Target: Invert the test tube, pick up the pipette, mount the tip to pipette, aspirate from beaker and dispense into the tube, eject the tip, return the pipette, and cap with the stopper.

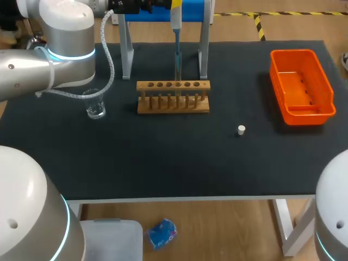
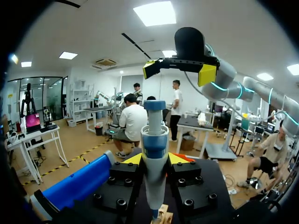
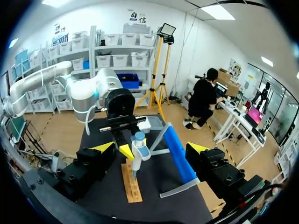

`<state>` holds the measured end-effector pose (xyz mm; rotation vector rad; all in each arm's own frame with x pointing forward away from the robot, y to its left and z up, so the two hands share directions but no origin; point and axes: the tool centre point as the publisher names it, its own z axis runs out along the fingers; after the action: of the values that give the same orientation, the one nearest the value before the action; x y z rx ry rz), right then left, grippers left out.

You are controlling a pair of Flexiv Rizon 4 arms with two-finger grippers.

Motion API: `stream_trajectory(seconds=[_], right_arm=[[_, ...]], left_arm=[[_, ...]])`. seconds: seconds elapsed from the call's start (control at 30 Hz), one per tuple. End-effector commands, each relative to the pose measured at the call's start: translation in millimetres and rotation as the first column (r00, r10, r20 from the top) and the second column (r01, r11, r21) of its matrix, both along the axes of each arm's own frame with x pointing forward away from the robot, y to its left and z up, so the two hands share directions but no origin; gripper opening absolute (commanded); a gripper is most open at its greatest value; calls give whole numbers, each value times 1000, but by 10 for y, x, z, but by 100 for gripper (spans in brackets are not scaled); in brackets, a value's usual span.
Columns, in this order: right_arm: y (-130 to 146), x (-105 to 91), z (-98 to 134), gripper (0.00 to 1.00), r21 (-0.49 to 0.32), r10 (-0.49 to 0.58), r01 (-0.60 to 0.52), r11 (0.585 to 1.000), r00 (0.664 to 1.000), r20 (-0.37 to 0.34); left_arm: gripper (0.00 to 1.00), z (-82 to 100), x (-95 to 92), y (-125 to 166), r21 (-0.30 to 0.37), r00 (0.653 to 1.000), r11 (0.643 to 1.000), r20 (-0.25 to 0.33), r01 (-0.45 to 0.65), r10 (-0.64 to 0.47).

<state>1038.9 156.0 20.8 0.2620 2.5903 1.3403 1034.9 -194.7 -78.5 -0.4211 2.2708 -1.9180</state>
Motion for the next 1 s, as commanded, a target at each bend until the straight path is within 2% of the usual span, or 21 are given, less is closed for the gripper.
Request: stream_trajectory(seconds=[0.03,0.2,0.33,0.37,0.4,0.43,0.47,0.57,1.0], right_arm=[[-1,6,25,100,-35,-2,2,999,1000,-11],[64,-70,-31,100,-42,-28,26,999,999,-27],[161,-132,-30,100,14,-19,19,1000,999,-35],[189,-152,-31,78,27,-12,12,1000,999,-31],[218,-168,-37,38,26,-13,13,1000,1000,-24],[244,-193,-42,13,42,-11,11,999,1000,-19],[260,-206,-43,0,57,-11,11,998,1000,-16],[288,-217,-73,0,85,-14,15,996,1000,-20],[402,-213,-109,0,97,-7,10,995,999,-38]], left_arm=[[0,-1,-8,-1,-1,1000,1000,2,-3,3],[0,-1,-8,-1,-1,1000,1000,2,-3,3],[0,-1,-8,-1,-1,1000,1000,2,-3,3],[0,-1,-8,-1,-1,1000,1000,2,-3,3],[0,-1,-8,-1,-1,1000,1000,2,-3,3],[0,-1,-8,-1,-1,1000,1000,2,-3,3],[0,-1,-8,-1,-1,1000,1000,2,-3,3],[0,-1,-8,-1,-1,1000,1000,2,-3,3],[0,-1,-8,-1,-1,1000,1000,2,-3,3]])
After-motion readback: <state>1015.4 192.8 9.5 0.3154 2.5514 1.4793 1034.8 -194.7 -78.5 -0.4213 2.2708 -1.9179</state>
